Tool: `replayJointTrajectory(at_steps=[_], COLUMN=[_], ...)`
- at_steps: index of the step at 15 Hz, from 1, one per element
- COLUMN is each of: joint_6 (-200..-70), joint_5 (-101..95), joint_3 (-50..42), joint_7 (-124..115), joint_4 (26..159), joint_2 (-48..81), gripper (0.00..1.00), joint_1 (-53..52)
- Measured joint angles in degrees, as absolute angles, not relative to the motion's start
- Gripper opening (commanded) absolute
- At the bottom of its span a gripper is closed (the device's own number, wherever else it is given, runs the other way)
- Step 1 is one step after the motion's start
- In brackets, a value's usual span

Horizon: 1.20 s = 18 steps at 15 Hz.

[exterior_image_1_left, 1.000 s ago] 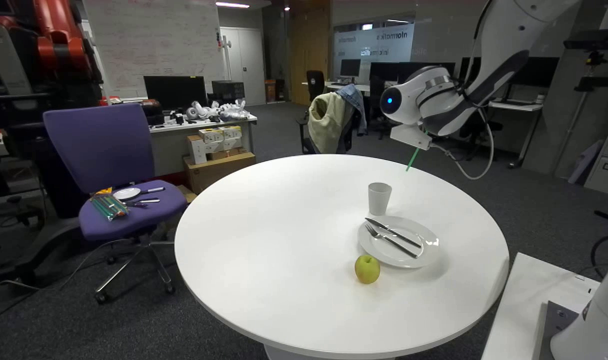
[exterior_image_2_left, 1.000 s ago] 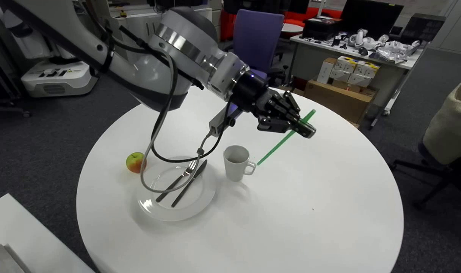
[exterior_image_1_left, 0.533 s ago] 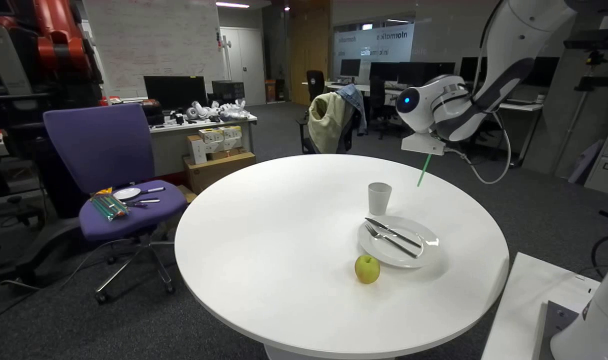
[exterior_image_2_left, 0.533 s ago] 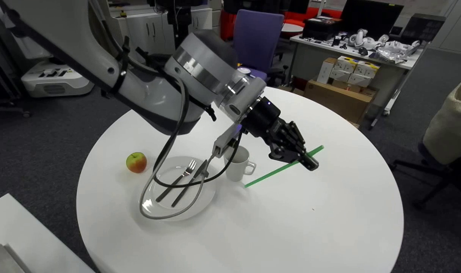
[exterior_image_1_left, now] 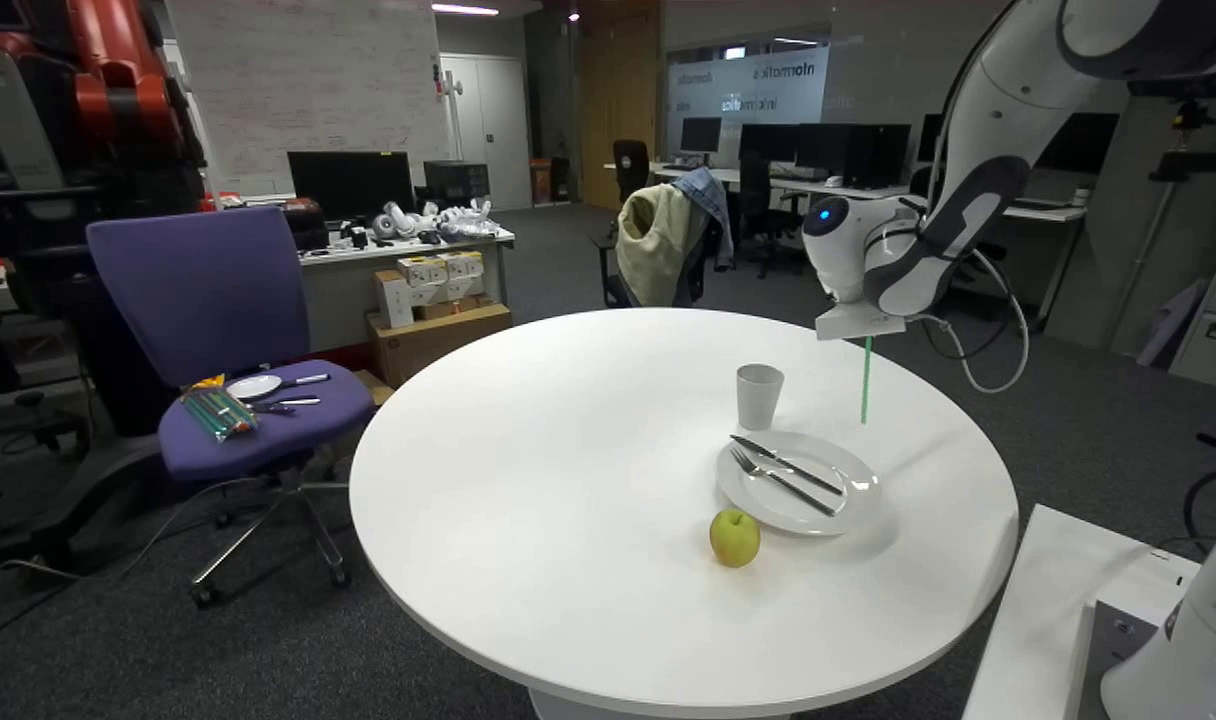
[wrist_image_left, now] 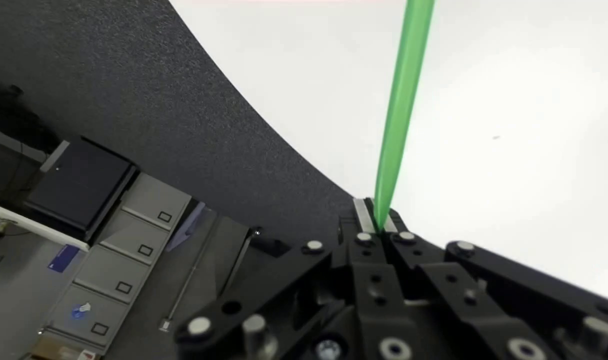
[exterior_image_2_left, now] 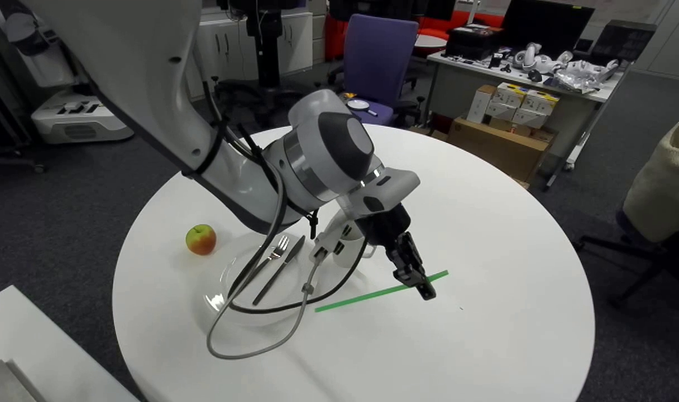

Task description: Remove the green straw from the white mug and put it on the table

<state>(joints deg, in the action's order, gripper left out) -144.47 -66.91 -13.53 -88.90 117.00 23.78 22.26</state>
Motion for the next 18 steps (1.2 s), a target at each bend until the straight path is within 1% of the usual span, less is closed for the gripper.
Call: replayJointTrajectory(at_steps=[5,9,13,15,18], joint_6=[-144.07,-140.22,-140.37,-143.9,-149.37], joint_5=[-61.84,-60.65,-61.3,-59.29,-50.05], joint_3=[-8.03,-4.44,-12.51,-13.91,-13.84], joint_7=[-68.9,-53.37,-51.8,-54.57,-55.17], joint_4=[115.51,112.97,106.53,103.79,101.27], joint_2=[26.46,26.49,28.3,30.65,34.41], gripper=[0.0,0.0,0.0,0.0,0.0], joint_1=[28.44,31.86,25.08,23.67,23.31])
